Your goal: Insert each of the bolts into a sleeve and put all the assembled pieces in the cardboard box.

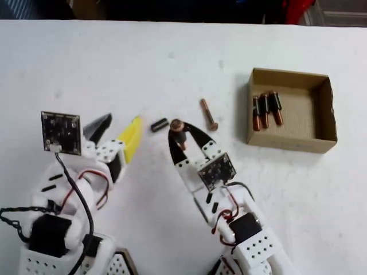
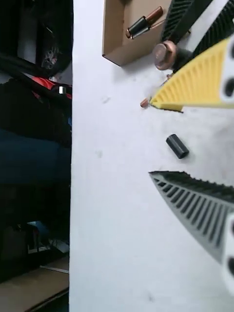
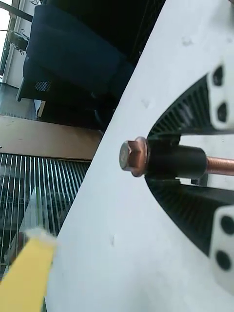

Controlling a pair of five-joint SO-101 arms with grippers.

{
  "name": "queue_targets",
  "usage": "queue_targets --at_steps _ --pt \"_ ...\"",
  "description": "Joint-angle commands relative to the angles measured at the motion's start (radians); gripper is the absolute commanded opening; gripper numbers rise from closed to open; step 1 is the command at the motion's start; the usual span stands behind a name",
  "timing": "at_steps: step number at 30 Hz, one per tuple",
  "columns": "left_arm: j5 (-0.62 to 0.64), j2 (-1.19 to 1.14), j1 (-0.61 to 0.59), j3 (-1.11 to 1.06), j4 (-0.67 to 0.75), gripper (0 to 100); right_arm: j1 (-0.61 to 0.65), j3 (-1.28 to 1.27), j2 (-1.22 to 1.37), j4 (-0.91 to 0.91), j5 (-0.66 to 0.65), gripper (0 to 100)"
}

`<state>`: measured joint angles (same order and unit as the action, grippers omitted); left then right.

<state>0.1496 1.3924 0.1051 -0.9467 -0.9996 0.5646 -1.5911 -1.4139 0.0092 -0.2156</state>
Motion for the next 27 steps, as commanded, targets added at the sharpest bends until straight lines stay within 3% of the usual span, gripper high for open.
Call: queue_targets --at_steps 1,6,11,15,20,27 --pt "-0.009 0.005 -0.028 0.046 -0.069 22 -0.019 0.025 -0.018 0.002 -0.009 1.7" --pt "-0.009 0.005 -0.025 0.044 -0.164 21 -0.101 0.032 -0.025 0.030 -0.003 1.7" --pt "-0.014 0.005 -0.027 0.041 -0.189 2 -0.113 0.032 -0.025 0.031 -0.009 1.7" --pt "-0.015 0.005 -0.025 -0.031 -0.204 6 -0.137 0.077 -0.025 0.099 -0.009 1.7" --pt "-0.018 0.005 -0.028 -0.115 -0.204 2 -0.191 0.238 -0.024 0.351 -0.009 1.7" --pt "-0.043 0.005 -0.028 -0.129 -0.227 2 -0.289 0.390 -0.016 0.547 -0.009 1.7"
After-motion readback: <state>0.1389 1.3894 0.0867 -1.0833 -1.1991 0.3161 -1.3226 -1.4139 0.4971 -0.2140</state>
